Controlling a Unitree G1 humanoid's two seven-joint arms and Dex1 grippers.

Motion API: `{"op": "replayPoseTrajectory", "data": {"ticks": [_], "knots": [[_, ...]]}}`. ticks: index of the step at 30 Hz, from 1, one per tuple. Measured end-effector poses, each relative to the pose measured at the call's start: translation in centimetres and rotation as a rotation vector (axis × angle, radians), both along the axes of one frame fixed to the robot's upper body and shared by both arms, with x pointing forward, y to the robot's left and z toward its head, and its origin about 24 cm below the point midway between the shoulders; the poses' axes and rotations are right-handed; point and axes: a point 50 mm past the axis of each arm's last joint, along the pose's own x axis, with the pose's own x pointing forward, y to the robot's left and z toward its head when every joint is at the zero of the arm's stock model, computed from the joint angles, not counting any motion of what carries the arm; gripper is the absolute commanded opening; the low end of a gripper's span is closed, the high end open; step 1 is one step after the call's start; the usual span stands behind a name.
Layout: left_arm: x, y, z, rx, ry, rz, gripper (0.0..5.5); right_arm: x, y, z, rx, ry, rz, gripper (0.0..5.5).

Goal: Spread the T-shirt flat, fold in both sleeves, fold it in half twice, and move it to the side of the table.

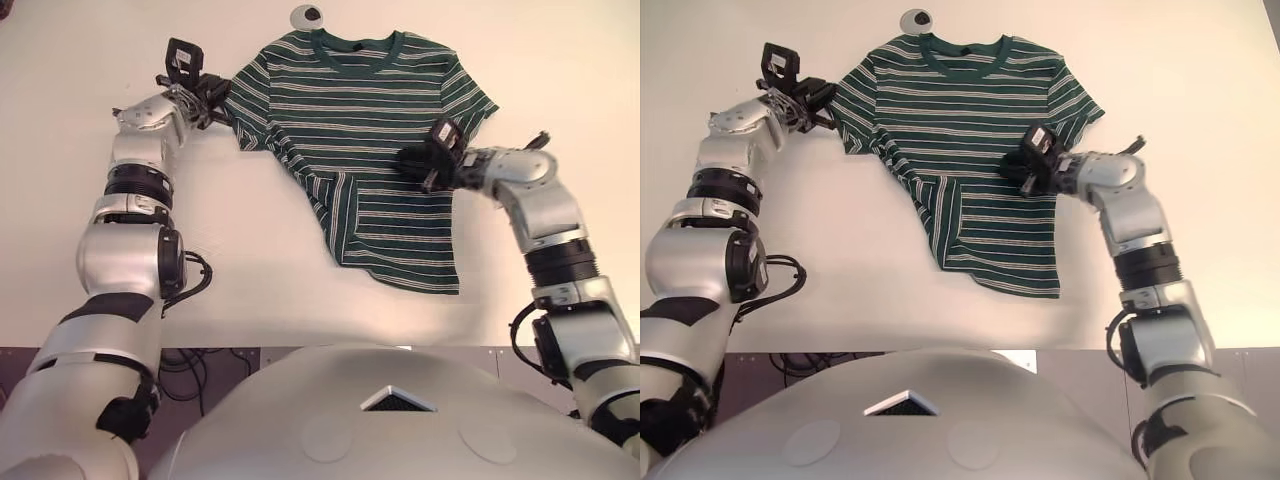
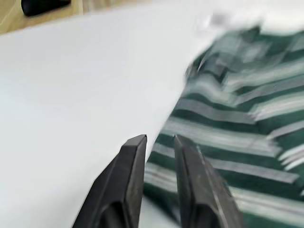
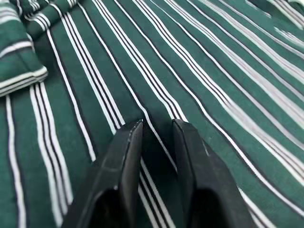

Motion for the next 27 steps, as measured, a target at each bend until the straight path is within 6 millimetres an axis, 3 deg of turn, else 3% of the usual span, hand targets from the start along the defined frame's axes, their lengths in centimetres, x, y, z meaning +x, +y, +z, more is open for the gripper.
{"op": "replayPoseTrajectory", "data": {"ticks": [3, 6, 8, 11, 13, 16, 19, 23, 27], "knots": [[0.1, -1.3, 3.2, -0.075, -0.13, -0.099, 0.98, 0.2, 0.1, 0.1, -0.038, -0.049, 0.003, 1.14], [-1.6, -3.1, 4.5, -0.089, -0.163, -0.229, 0.98, 0.3, 0.1, 0.2, -0.043, -0.077, 0.004, 1.14], [-3.6, -6.1, 3.6, -0.059, -0.103, -0.39, 0.98, 0.6, -0.3, -0.2, -0.077, -0.105, -0.034, 1.14], [-6.3, -11.5, 0.0, -0.067, 0.035, -0.576, 0.79, 1.8, -0.3, -0.5, -0.104, -0.161, -0.13, 1.17], [-6.9, -13.2, 0.2, -0.072, 0.036, -0.659, 0.77, 2.5, -0.7, -0.4, -0.128, -0.195, -0.161, 1.17], [-7.4, -13.5, 0.8, -0.092, 0.048, -0.734, 0.77, 2.8, -1.0, -0.5, -0.124, -0.224, -0.179, 1.17], [-7.7, -12.6, 0.9, -0.091, 0.049, -0.726, 0.77, 3.0, -0.6, -0.7, -0.084, -0.243, -0.206, 1.17], [-8.8, -11.0, -2.0, -0.031, 0.17, -0.696, 0.77, 3.1, -0.6, 0.2, -0.051, -0.276, -0.205, 1.17], [-9.3, -11.1, -2.6, -0.019, 0.184, -0.752, 0.77, 3.2, -0.5, 0.6, -0.038, -0.293, -0.204, 1.17]]}}
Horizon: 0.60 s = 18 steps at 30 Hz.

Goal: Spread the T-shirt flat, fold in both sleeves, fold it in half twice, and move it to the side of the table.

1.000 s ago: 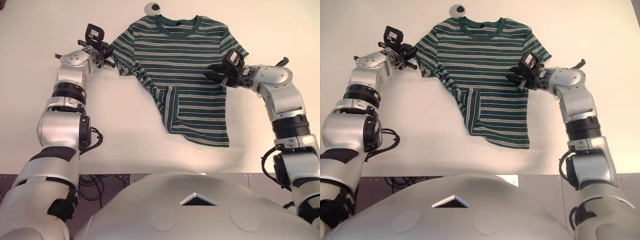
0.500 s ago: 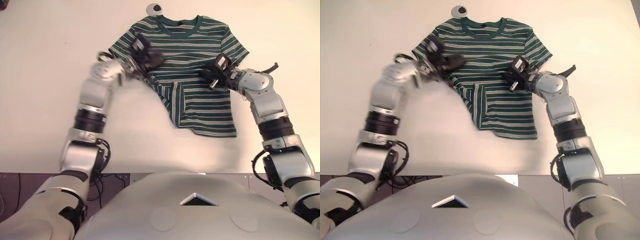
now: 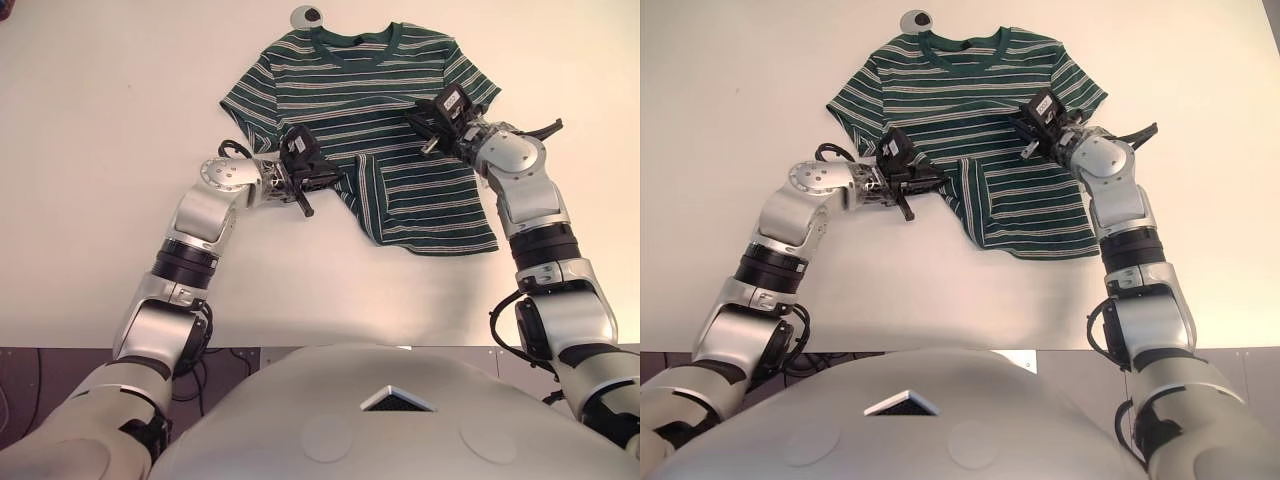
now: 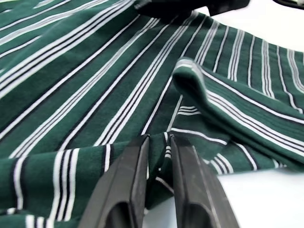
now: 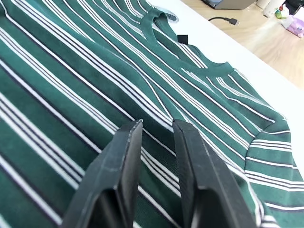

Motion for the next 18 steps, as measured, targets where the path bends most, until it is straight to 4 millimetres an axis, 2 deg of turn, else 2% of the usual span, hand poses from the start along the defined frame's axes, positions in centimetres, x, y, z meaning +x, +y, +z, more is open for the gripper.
{"op": "replayPoseTrajectory", "data": {"ticks": [2, 7, 8, 13, 18], "knots": [[-0.5, 0.2, 0.1, 0.005, 0.006, -0.047, 0.77, 0.0, 0.0, 0.1, 0.001, -0.001, 0.003, 1.17], [-4.6, 2.7, 0.3, 0.057, 0.07, -0.219, 0.77, -0.3, -0.3, -0.7, -0.03, 0.045, 0.017, 1.17], [-5.2, 3.3, 0.5, 0.071, 0.074, -0.23, 0.77, -0.7, -0.2, -1.4, -0.064, 0.08, 0.036, 1.17], [-8.0, 5.1, 0.8, 0.105, 0.097, -0.237, 0.77, -0.8, -0.3, -1.9, -0.091, 0.126, 0.047, 1.17], [-11.2, 5.9, 1.4, 0.121, 0.164, -0.273, 0.77, 0.1, -1.3, -1.8, -0.146, 0.097, -0.043, 1.17]]}}
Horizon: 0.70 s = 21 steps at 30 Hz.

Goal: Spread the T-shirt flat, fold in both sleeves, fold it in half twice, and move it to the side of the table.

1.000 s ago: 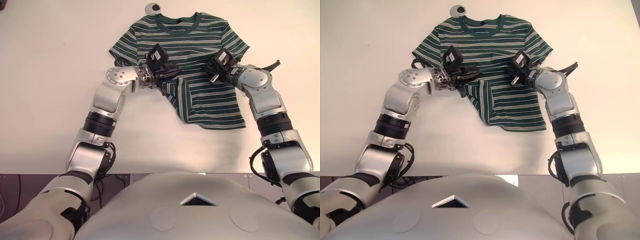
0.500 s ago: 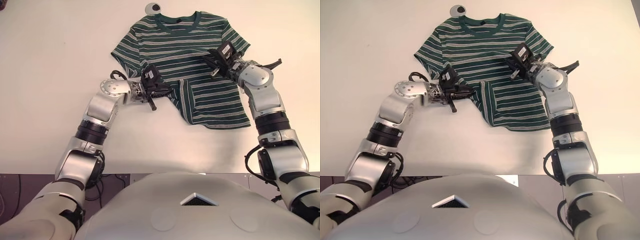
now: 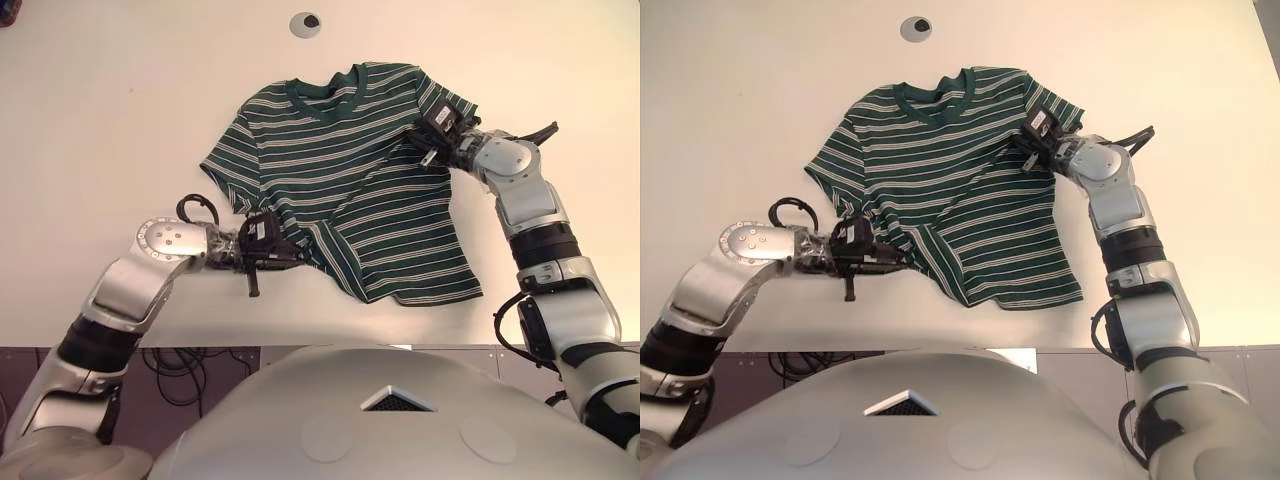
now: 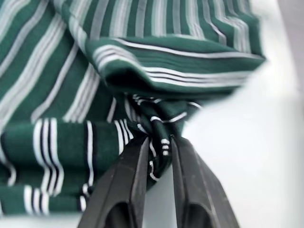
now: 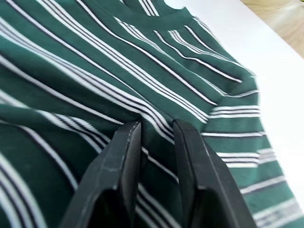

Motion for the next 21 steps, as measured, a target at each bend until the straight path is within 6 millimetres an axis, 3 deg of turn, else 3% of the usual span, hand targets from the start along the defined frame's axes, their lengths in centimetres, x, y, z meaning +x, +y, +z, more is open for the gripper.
{"op": "replayPoseTrajectory", "data": {"ticks": [4, 9, 12, 15, 18, 21], "knots": [[-2.6, 1.2, 0.4, 0.024, 0.074, -0.02, 0.77, 0.7, -1.7, 0.3, -0.068, -0.016, -0.061, 1.17], [-4.1, 4.2, 1.5, 0.139, 0.113, -0.067, 0.77, 1.1, -2.0, 0.3, -0.079, -0.027, -0.073, 1.17], [-4.2, 5.1, 2.1, 0.193, 0.068, -0.095, 0.77, 1.1, -2.0, 0.4, -0.078, -0.03, -0.071, 1.17], [-1.8, 6.1, 3.5, 0.233, -0.029, 0.005, 0.77, 1.2, -2.3, 0.6, -0.067, -0.038, -0.08, 1.17], [2.2, 4.7, 7.1, 0.015, -0.183, 0.158, 0.77, 0.9, -1.5, 0.9, -0.021, -0.04, -0.03, 1.17], [3.4, 4.0, 8.3, -0.073, -0.209, 0.205, 0.77, 0.7, -1.0, 1.2, 0.014, -0.043, 0.002, 1.17]]}}
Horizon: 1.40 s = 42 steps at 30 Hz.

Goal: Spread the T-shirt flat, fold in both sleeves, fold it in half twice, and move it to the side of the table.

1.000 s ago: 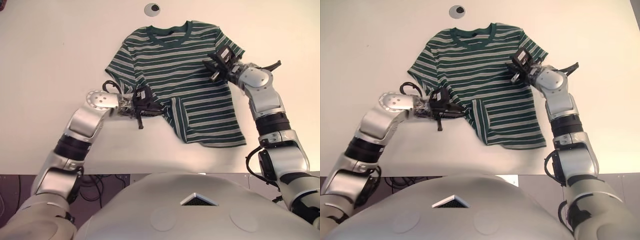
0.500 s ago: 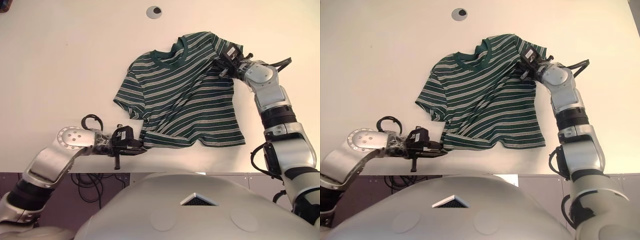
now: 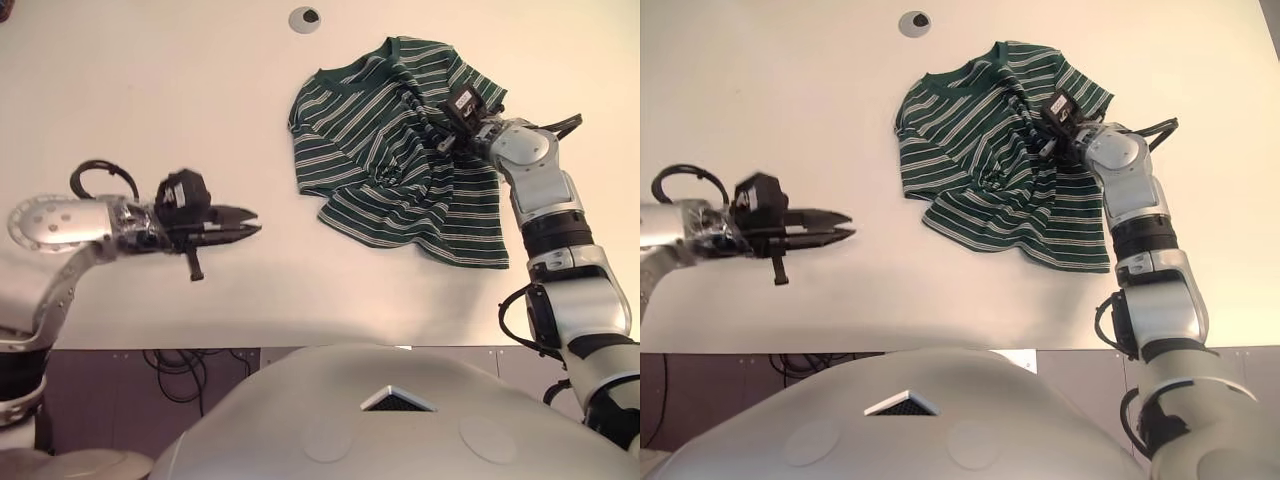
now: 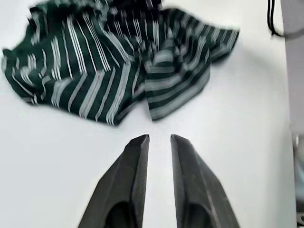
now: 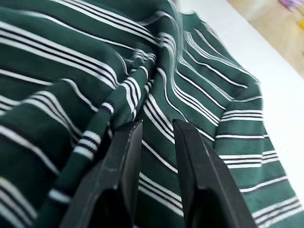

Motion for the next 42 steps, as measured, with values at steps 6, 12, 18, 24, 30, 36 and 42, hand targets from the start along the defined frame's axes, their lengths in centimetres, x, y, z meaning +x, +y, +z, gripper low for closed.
{"op": "replayPoseTrajectory", "data": {"ticks": [6, 12, 18, 24, 30, 36, 42], "knots": [[3.8, 0.2, -2.8, 0.029, -0.064, 0.204, 0.77, 0.5, 0.3, 2.1, 0.068, -0.102, -0.009, 1.17], [8.2, -3.9, -5.0, -0.078, -0.075, 0.249, 0.77, 0.3, 1.4, 5.4, 0.263, -0.156, 0.09, 1.17], [11.3, -5.7, -7.6, -0.075, 0.068, 0.233, 0.77, -2.4, 2.0, 6.0, 0.499, 0.021, 0.282, 1.17], [13.4, -6.0, -9.3, -0.008, 0.119, 0.196, 0.77, -2.8, 1.6, 6.2, 0.49, 0.045, 0.289, 1.17], [17.5, -2.5, -8.4, 0.325, -0.21, 0.524, 0.77, -3.3, 1.9, 6.1, 0.485, 0.064, 0.326, 1.17], [18.3, 1.7, -7.2, 0.379, -0.374, 0.83, 0.77, -5.8, 3.3, 4.6, 0.427, 0.198, 0.488, 1.17], [18.7, 1.7, -5.5, 0.123, -0.382, 0.86, 0.77, -5.7, 3.1, 4.3, 0.412, 0.177, 0.434, 1.17]]}}
